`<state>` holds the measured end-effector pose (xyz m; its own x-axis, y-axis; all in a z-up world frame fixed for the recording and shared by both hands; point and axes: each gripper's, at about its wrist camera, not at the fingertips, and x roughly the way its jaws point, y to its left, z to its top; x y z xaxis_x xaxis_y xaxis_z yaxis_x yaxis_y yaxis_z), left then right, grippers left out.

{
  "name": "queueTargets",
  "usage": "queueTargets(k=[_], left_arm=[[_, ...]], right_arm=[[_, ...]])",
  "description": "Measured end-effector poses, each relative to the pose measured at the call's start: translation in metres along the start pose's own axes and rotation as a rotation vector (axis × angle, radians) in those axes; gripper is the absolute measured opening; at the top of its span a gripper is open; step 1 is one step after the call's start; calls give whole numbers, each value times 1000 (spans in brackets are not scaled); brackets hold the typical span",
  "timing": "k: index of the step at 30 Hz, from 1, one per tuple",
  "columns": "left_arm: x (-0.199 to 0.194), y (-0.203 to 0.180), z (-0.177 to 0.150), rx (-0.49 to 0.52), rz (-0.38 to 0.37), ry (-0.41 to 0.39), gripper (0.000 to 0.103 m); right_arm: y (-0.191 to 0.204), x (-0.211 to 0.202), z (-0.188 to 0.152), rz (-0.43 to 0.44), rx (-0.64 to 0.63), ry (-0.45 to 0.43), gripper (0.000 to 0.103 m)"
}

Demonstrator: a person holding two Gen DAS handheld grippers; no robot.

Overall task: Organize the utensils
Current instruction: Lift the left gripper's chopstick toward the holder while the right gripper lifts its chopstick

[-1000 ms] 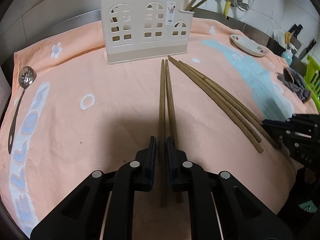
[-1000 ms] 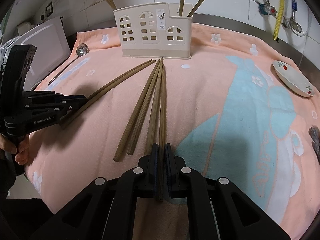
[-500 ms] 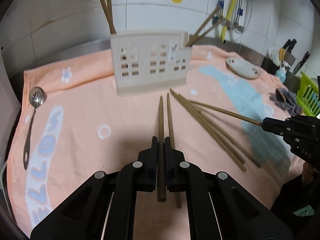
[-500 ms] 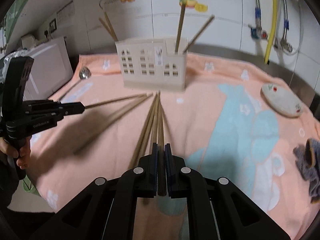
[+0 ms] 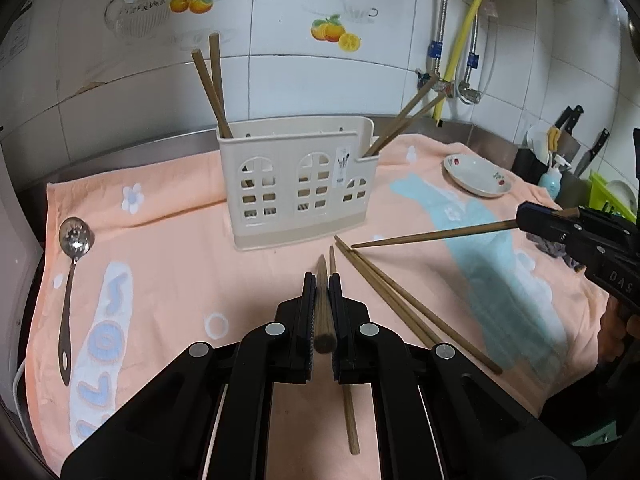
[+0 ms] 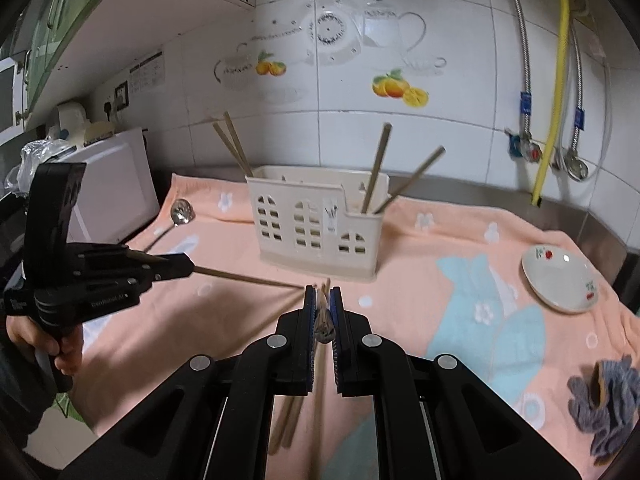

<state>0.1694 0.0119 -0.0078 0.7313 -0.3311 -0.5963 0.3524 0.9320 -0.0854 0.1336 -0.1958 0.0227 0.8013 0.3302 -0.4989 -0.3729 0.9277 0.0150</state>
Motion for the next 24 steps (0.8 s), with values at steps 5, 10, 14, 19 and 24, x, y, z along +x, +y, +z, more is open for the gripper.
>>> queueTargets(k=[5,10,14,19,24], left_arm=[[-5,6,8,-19,-15,-17,5],[-14,9,24,-11,-14,-48,6],[-22,9,38,-3,-17,-73,5],[-30,8,57,13,-18,-105,5],[-43,3,81,42,-13,-161,5]], right_arm=[[-1,-3,23,7,-21,-20,7],[-8,-10,48,41,-23,-30,7],[-14,-18,66,54,-27,-38,7],[-21,-27,89,63,-39,-52,7],[-27,-36,113,41,-64,-75,7]])
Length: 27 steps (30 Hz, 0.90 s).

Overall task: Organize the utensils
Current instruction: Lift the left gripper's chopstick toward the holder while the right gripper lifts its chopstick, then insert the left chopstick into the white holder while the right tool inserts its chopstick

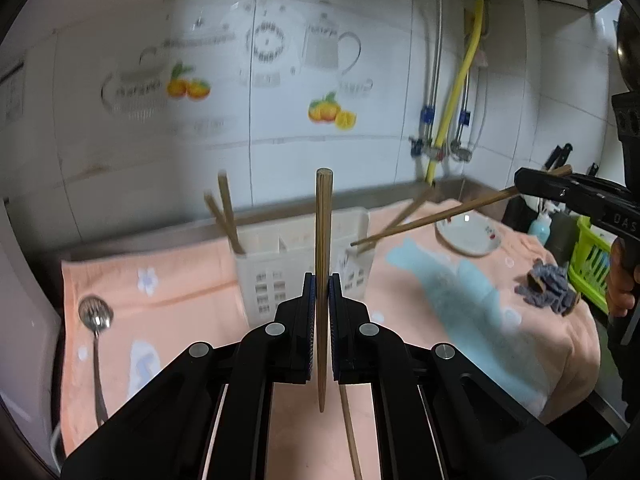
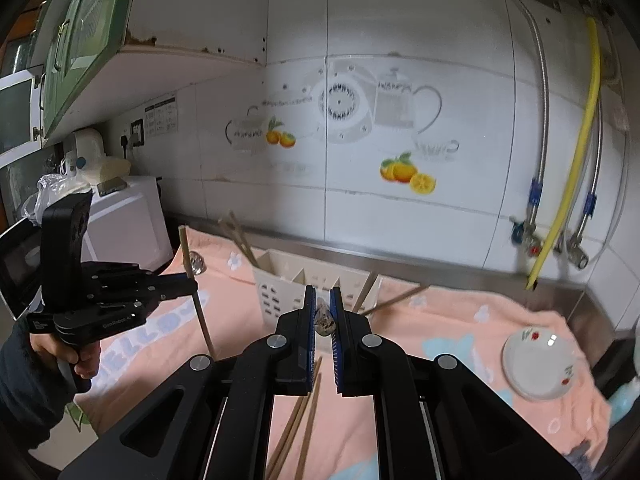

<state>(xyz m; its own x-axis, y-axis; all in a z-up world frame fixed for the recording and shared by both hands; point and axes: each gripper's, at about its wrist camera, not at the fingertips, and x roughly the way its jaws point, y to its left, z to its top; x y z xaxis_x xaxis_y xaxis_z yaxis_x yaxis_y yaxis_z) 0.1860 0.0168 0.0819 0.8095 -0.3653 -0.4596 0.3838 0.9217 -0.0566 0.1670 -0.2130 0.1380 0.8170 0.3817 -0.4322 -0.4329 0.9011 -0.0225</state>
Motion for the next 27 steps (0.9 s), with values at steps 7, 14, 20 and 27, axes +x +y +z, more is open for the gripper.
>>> queueTargets(k=[7,14,20,27], left_arm=[[-9,-1,55,29,32,-115,5],[8,-4,98,82,128,-205,5],[36,7,109,72,185,-212,5],[64,32,91,6,194,-151,6]], right_arm=[[-11,14,17,-44,-25,32,7],[-24,41,19,-33,-10,87,7],[-29,63,19,-18,-4,133,7],[-31,87,18,-14,-3,174,7]])
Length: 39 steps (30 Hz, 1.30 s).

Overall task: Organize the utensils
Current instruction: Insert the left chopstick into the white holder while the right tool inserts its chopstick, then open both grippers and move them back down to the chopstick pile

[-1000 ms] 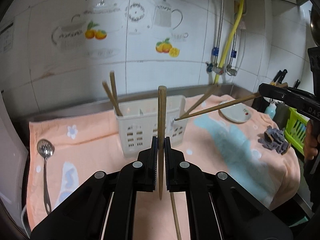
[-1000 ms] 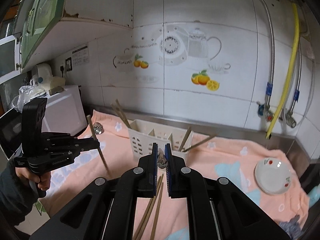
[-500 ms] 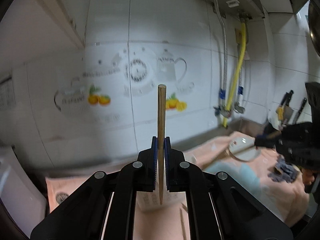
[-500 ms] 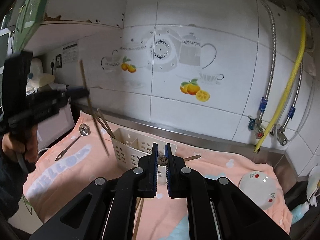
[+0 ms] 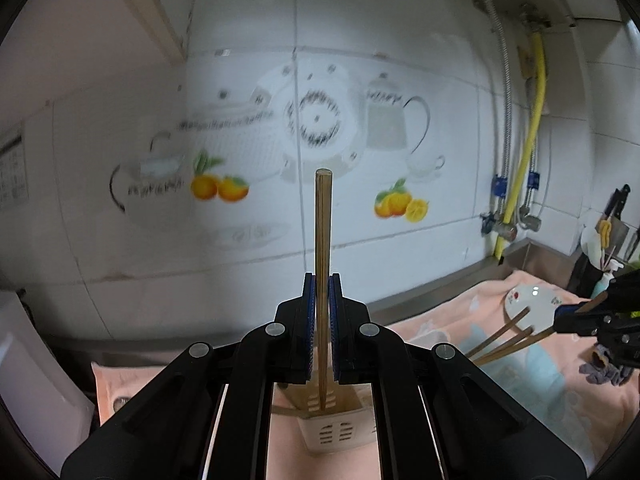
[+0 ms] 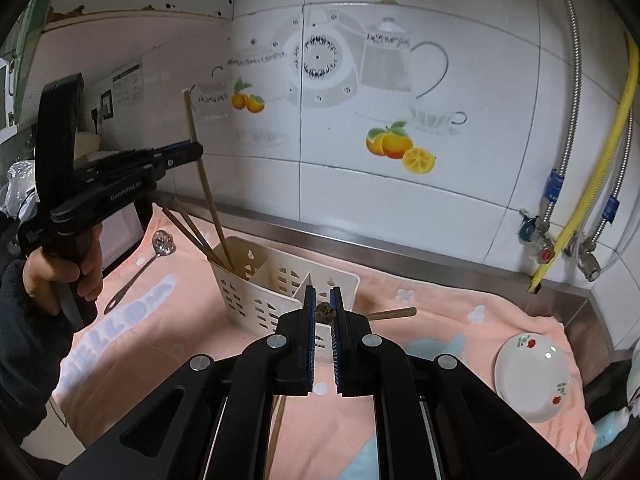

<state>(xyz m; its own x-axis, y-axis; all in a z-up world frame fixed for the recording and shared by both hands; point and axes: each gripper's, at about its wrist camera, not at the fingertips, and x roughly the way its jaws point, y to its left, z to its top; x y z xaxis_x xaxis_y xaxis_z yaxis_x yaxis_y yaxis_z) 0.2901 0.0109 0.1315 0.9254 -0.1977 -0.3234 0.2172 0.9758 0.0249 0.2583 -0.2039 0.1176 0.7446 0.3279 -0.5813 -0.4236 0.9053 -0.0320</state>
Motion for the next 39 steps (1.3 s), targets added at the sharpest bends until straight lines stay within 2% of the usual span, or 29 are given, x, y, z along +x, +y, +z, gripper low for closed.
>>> queueTargets(k=[4,9,12,14,19,23,31,39], left_arm=[[6,8,-10,-19,-4,31,6],[2,11,-14,-17,2,32,7],[-5,11,-15,-14,2,35,14],[-12,10,-17,-4,11,26,26],[-31,7,-26,-4,6,29,29],[-49,2,-42,1,3,34,39],[-76,-9,-91,-10,-36,103,41],[-83,-15,-146,-47,-66,207,41]], right_arm=[[0,12,1,5,8,11,7],[-1,21,2,6,22,9,7],[-1,16,1,-7,20,-18,10],[0,9,-1,-27,9,-36,12],[4,-13,-14,-41,7,-75,16],[14,-25,-36,-22,11,-77,21],[35,-20,-108,35,59,10,21],[50,2,-183,59,111,157,21]])
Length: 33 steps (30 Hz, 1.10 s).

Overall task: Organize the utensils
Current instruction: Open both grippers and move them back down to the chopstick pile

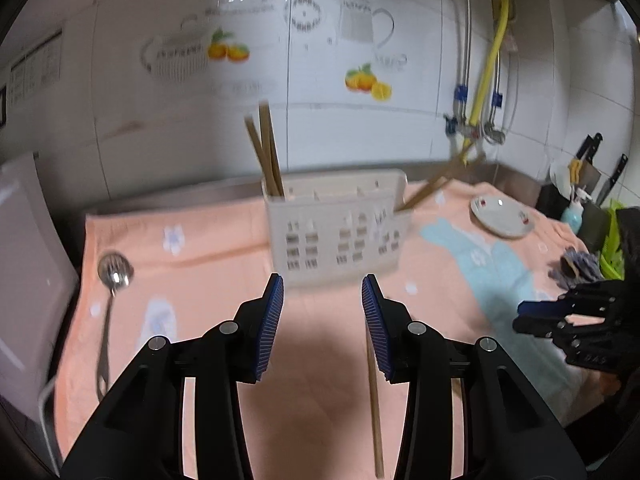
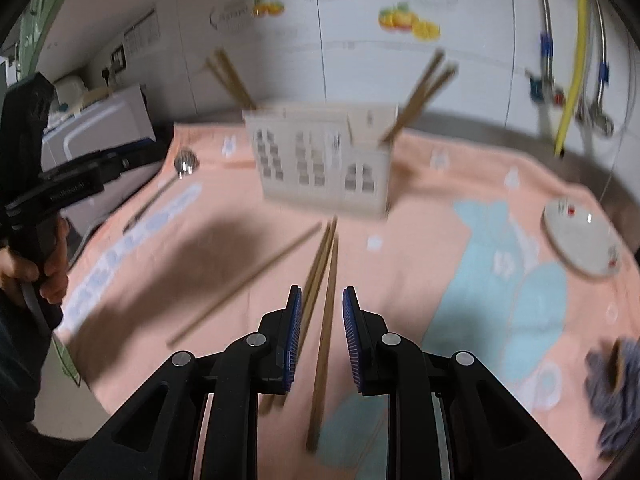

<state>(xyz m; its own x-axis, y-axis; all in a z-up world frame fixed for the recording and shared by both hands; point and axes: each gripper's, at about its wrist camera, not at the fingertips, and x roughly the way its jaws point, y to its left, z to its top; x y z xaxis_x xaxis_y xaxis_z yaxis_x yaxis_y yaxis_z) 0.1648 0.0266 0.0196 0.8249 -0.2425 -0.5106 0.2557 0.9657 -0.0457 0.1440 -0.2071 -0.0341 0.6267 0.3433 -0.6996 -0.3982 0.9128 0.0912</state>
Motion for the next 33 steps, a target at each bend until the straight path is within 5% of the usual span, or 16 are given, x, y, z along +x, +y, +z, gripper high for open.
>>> queueTargets(k=[8,24,33], left_arm=[[16,-3,-48,-37,-37,113,41],[40,-23,-98,-25,-113,244,41],[55,-30,-104,-3,-140,286,25]], right_arm=[[4,29,-44,-15,23,93,19],[1,45,-52,-17,64,116,9],[2,47,-52,-32,57,112,8]])
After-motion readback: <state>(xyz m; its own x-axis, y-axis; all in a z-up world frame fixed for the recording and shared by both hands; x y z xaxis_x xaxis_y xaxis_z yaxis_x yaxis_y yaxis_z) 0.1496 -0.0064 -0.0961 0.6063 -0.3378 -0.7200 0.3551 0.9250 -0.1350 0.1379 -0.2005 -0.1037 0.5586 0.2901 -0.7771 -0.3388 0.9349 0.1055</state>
